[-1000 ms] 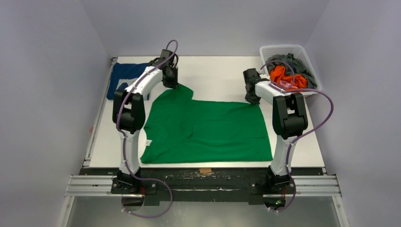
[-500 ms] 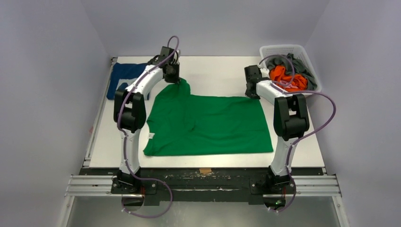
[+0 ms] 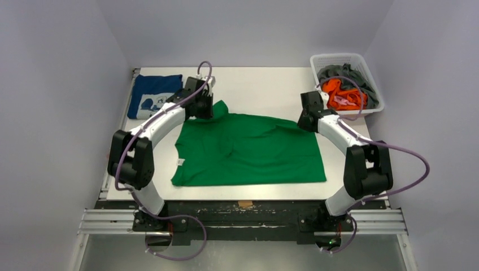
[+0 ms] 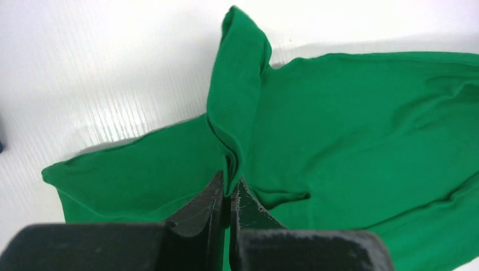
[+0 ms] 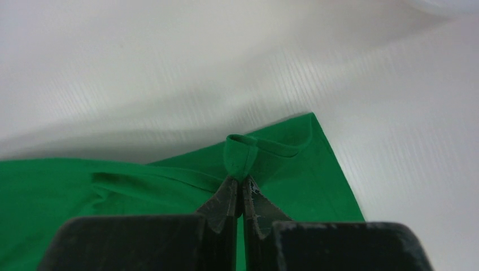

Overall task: Fold and stack the t-shirts
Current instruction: Fold the other side of the tshirt into a rectangle

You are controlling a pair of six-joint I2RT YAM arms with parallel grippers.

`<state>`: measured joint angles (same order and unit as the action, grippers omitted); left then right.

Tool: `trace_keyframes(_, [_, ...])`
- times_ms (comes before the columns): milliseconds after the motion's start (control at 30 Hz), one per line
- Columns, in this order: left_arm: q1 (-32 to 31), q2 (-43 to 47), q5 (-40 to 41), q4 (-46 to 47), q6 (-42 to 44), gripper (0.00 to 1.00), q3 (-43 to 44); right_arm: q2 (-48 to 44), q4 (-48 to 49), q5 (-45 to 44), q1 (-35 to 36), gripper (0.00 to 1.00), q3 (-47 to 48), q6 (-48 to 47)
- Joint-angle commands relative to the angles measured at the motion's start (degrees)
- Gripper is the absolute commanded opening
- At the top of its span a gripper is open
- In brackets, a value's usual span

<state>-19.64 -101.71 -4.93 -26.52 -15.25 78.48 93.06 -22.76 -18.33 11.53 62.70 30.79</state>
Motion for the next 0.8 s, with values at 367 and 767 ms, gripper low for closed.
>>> trace_keyframes(367, [-2.4,23.3,4.7,9.9,-5.3,0.00,-25.0,-11.5,-2.1,-1.9,0.1,0.00,-8.6,-0.4])
trace_keyframes(767, [-3.7,33.8,8.4,10.0,-9.1,0.00,-36.5,-12.2,-5.8,-7.1,-0.3,0.00,-8.5,0.1])
